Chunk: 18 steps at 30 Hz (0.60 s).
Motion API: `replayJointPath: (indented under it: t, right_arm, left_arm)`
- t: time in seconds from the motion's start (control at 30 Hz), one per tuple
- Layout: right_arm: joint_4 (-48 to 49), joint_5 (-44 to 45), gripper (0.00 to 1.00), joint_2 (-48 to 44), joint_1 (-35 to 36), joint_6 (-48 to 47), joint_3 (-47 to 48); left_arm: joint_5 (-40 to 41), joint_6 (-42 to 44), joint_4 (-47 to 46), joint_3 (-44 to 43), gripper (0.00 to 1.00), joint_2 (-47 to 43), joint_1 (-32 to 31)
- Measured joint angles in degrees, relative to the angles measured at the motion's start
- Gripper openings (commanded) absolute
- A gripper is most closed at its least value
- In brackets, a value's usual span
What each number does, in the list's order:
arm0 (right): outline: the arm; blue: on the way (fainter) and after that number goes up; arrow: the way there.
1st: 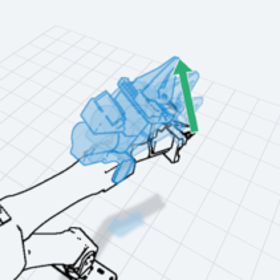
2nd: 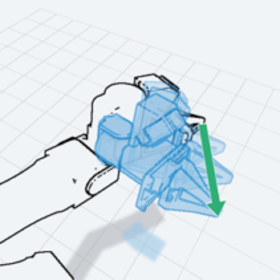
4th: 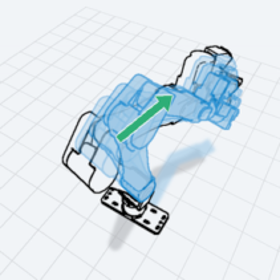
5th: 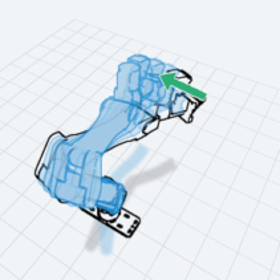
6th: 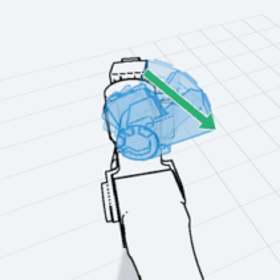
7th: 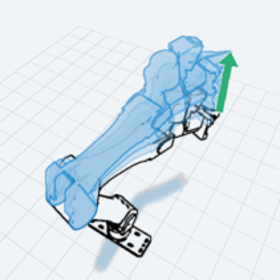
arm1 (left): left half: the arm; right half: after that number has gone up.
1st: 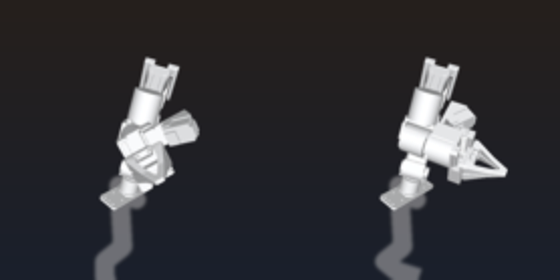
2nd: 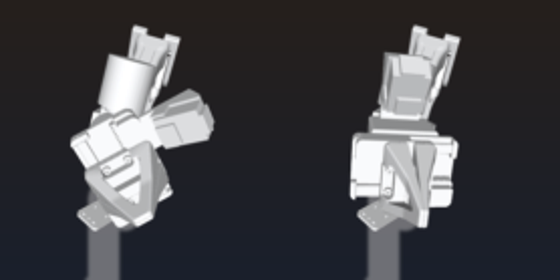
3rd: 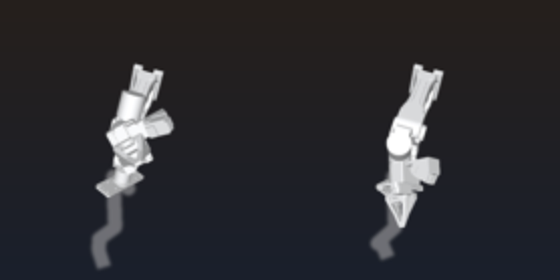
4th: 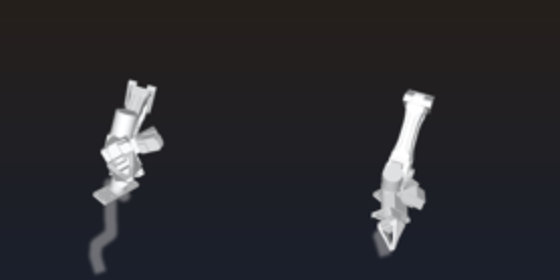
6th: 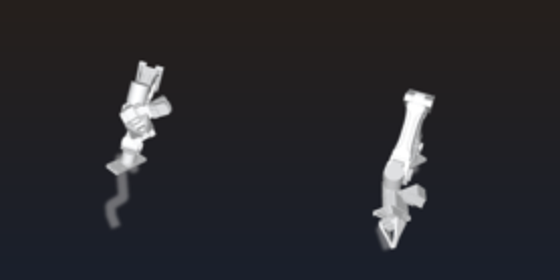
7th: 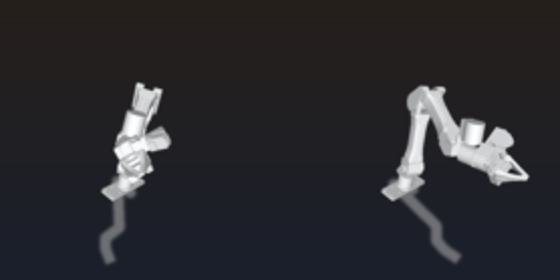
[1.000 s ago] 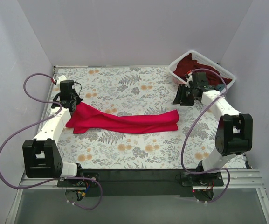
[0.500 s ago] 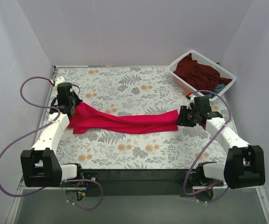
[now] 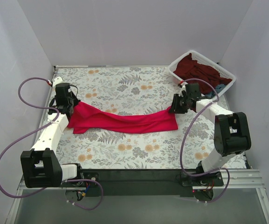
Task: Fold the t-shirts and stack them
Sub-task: Flatten the tshirt out
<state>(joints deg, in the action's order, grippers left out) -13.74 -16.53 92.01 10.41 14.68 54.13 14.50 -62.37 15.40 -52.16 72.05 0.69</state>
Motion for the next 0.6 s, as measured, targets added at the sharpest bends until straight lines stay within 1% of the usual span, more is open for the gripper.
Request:
replayJointPath:
  t: [0.17,0.27,0.3,0.37,0.4,0.5,0.6]
  right_arm:
    - [2.01,0.48,0.35,6.01,0.0,-0.11,7.74]
    - [2.25,0.87,0.38,8.24,0.0,-1.07,9.55]
    - [2.05,0.87,0.42,8.37,0.0,-1.51,9.57]
    - [1.31,0.96,0.46,8.11,0.0,-2.32,9.46]
    - [1.51,1.31,0.52,7.26,0.04,-2.89,8.83]
    - [0.42,3.1,0.59,2.05,0.48,-4.35,5.66]
    - [-0.63,6.78,0.6,-5.75,2.23,-6.03,2.12]
  left_arm:
    - [-0.02,-0.02,0.0,0.0,0.0,0.0,1.57]
    - [-0.31,-0.04,0.0,0.02,0.0,0.0,1.97]
    - [-0.44,-0.04,0.0,0.04,0.0,0.0,2.03]
    - [-0.59,-0.07,0.0,0.04,0.0,0.0,2.21]
    - [-0.61,-0.07,-0.02,0.04,0.0,0.0,2.23]
    - [-0.92,-0.07,-0.02,0.04,0.0,0.0,2.25]
    - [-1.29,-0.09,-0.02,0.04,0.0,0.0,2.27]
